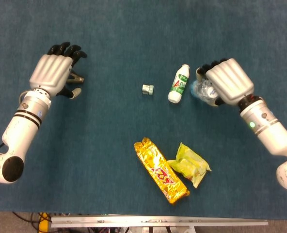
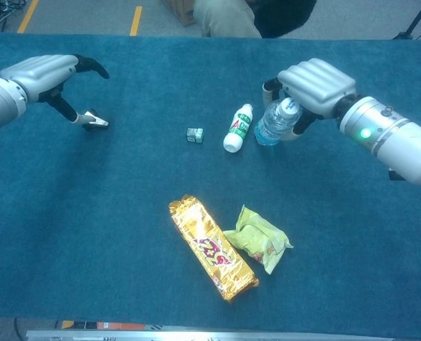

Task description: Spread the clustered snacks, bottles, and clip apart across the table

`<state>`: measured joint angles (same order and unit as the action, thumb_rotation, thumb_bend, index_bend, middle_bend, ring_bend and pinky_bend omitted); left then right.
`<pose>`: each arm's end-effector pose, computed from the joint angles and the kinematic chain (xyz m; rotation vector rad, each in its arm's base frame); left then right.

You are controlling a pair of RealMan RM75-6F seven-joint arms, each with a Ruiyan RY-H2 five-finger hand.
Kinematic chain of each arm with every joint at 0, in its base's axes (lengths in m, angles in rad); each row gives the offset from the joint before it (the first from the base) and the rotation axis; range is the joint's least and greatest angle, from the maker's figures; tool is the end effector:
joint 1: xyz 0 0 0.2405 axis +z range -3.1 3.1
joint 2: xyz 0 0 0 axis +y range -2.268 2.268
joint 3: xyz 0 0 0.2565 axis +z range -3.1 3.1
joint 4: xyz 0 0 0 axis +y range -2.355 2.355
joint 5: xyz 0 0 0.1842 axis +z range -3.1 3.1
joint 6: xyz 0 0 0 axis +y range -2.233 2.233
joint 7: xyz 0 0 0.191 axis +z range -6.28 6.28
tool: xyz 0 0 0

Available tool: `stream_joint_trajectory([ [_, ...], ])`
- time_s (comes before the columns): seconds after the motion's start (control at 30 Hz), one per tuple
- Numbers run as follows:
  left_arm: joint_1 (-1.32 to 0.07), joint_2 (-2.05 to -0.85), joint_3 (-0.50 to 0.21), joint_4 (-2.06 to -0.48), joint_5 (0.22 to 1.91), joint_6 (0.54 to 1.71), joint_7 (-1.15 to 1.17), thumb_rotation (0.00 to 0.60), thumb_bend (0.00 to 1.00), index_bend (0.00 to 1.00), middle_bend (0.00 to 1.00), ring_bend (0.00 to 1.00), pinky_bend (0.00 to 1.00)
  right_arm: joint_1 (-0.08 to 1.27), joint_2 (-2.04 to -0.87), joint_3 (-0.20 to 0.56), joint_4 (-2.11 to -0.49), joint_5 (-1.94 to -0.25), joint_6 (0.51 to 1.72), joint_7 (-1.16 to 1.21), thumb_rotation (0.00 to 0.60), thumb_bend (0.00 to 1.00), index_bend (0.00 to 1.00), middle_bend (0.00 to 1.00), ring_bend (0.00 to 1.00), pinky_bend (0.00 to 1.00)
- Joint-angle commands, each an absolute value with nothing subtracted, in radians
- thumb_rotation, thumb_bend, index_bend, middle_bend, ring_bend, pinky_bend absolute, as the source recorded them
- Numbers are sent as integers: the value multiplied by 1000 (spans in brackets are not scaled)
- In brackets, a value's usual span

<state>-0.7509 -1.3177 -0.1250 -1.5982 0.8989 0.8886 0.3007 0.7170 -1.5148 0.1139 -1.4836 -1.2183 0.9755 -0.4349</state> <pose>-0.1894 0.3866 0.0448 -1.7756 -1.1158 -0.7470 -0.1461 -0.3660 -0.0070 1.9776 -0.7450 0.8376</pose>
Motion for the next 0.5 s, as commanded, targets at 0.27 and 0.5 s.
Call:
stream_joint_trajectory([
  [0.27,-756,-1332,-122,-1579,904,878,296,600,220,176,108,21,73,711,-1498,110,-1481,-1201,976,-462,600,2,583,477,406,513],
  [0.5,-759,-1343,-120,-1566,904,869,293,600,220,176,108,21,73,703,-1484,109,-1489,-1183,982,-487,600,6,476,430,363,495],
])
